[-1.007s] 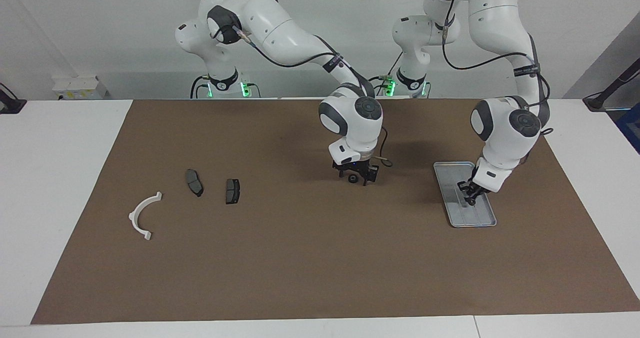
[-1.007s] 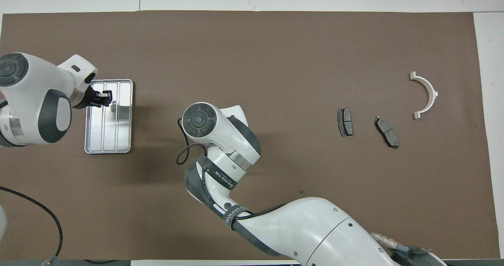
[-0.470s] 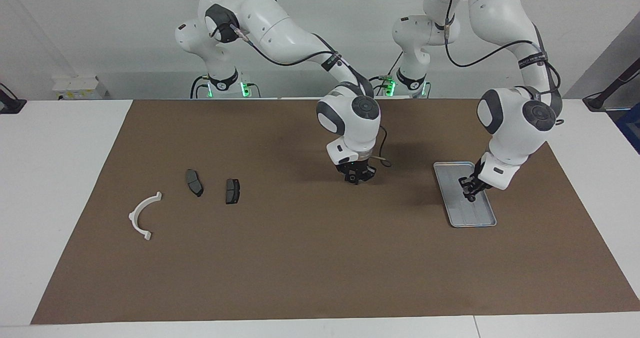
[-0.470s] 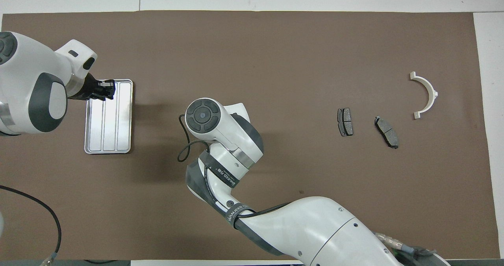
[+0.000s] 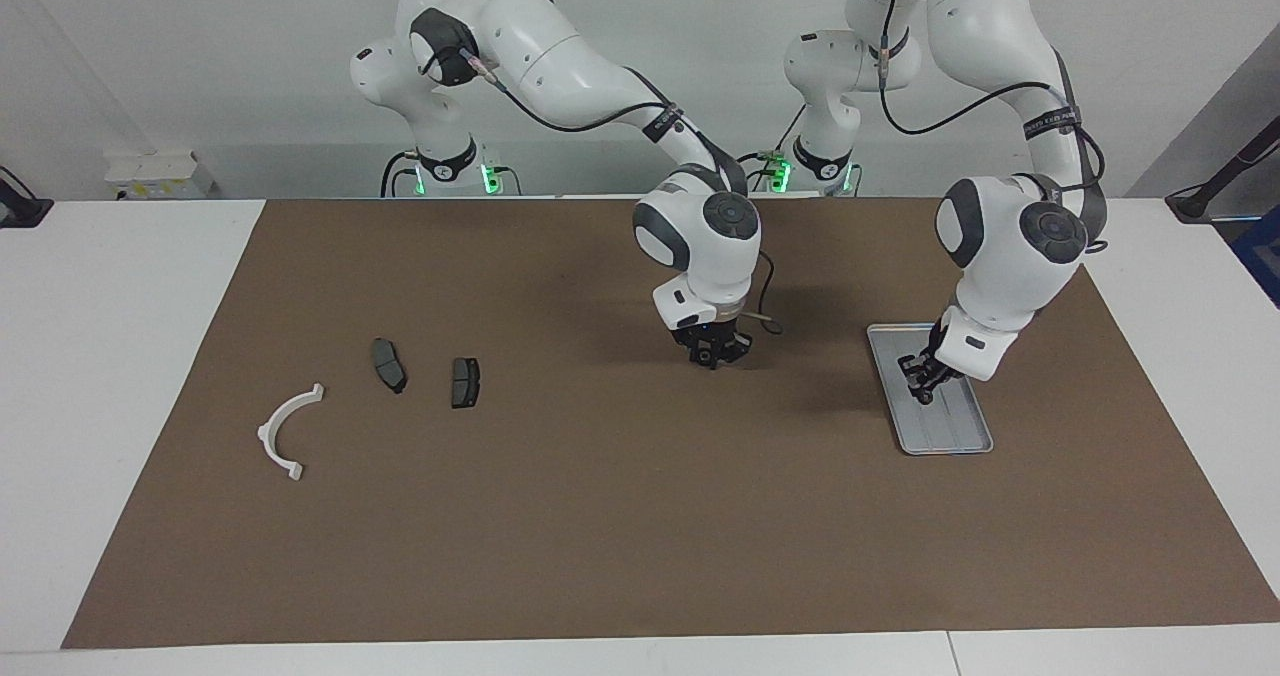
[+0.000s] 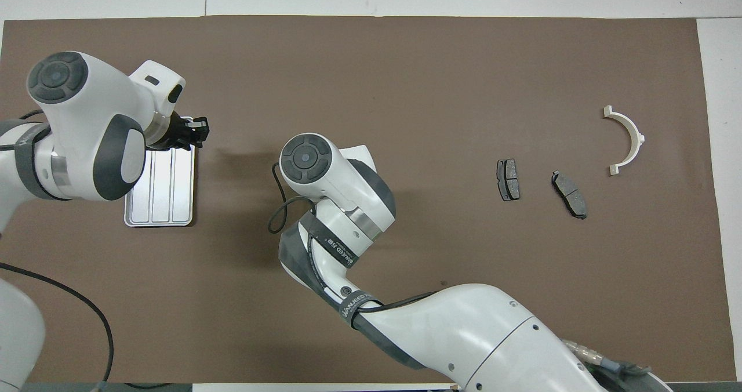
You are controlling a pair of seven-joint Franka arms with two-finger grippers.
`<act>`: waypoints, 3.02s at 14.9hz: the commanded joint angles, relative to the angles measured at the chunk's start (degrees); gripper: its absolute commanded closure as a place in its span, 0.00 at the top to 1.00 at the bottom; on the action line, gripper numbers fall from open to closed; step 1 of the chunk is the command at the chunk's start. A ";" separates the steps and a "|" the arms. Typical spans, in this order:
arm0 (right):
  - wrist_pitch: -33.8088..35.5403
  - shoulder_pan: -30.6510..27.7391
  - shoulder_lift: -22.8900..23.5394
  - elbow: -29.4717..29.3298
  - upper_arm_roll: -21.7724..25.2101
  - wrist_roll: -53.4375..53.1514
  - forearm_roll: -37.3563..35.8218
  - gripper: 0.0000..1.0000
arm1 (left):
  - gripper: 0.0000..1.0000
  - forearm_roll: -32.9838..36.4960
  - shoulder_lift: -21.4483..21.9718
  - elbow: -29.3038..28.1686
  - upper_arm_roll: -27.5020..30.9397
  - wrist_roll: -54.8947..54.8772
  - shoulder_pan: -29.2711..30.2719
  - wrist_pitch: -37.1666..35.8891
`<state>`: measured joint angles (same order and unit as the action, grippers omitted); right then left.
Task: Place bearing gear from tray to pile
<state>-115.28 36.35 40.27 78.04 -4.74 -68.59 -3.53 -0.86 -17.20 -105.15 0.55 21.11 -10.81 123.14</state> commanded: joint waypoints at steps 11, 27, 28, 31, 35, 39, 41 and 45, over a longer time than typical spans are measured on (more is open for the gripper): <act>15.02 -31.93 -13.20 0.17 -0.80 60.10 0.80 0.00 | 0.00 7.01 -3.45 -2.08 1.04 39.70 -24.60 7.03; -12.60 -42.33 -4.51 10.73 -0.80 74.30 -0.08 0.00 | 0.81 7.01 -5.21 -4.63 0.86 43.50 -27.60 12.83; -12.60 -42.24 -4.50 10.81 -0.80 74.21 -0.08 0.00 | 0.85 7.10 -5.21 -4.37 0.95 43.32 -27.43 12.48; -12.43 -42.24 -4.50 10.82 -0.80 74.12 -0.08 0.00 | 0.91 8.06 -4.86 -1.56 1.21 39.56 -25.59 8.37; -11.64 -41.80 -5.03 10.73 -0.71 73.68 -0.08 1.00 | 0.90 8.07 1.19 -0.32 1.21 22.28 -16.29 2.74; -6.12 -39.70 -8.45 10.03 -0.54 73.51 -0.34 1.00 | 0.90 7.54 7.70 2.74 1.21 1.61 -4.42 -7.35; -2.16 -37.77 -11.26 9.67 -0.54 70.28 -0.78 1.00 | 0.90 7.63 9.90 5.38 1.47 -7.17 0.32 -12.72; 6.80 -29.44 -14.61 7.05 -0.71 49.76 -0.52 1.00 | 0.90 7.36 16.30 7.16 1.47 -18.55 9.65 -19.94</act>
<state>-111.91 2.94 26.99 86.02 -5.24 -8.52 -3.57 6.16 -4.39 -97.75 2.79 5.69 -4.08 106.65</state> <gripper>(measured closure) 0.000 0.097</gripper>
